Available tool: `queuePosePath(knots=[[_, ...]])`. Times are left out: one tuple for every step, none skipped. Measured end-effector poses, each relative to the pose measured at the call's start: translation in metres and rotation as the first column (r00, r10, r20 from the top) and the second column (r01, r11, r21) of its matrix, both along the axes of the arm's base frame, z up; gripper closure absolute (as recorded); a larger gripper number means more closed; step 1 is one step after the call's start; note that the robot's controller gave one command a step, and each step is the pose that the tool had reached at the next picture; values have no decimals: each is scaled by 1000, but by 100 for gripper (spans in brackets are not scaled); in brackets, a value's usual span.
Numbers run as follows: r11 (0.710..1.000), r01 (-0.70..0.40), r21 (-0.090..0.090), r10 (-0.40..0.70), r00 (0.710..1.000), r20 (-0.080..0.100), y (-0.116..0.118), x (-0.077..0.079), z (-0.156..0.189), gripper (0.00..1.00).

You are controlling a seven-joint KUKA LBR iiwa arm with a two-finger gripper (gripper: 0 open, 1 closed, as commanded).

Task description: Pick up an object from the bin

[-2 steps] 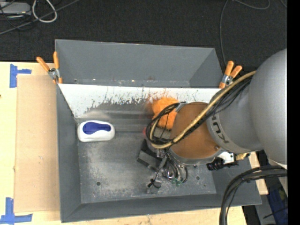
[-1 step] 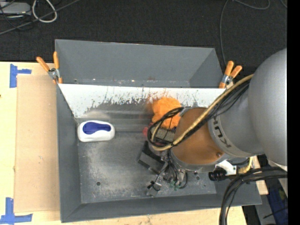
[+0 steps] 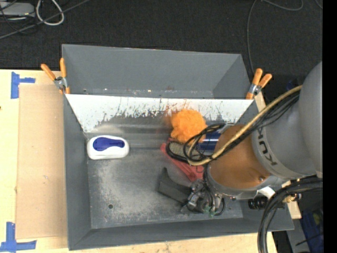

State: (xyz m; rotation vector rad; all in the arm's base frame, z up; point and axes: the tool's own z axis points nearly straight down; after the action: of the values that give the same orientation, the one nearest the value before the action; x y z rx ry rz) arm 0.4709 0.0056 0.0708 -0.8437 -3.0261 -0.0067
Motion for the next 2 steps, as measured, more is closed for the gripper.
queuePosePath(knots=[[1000, 1, 0, -1, 1000, 0, 0, 0, 0, 100], [1000, 1, -1, -1, 1000, -8, 0, -3, 10, 100]])
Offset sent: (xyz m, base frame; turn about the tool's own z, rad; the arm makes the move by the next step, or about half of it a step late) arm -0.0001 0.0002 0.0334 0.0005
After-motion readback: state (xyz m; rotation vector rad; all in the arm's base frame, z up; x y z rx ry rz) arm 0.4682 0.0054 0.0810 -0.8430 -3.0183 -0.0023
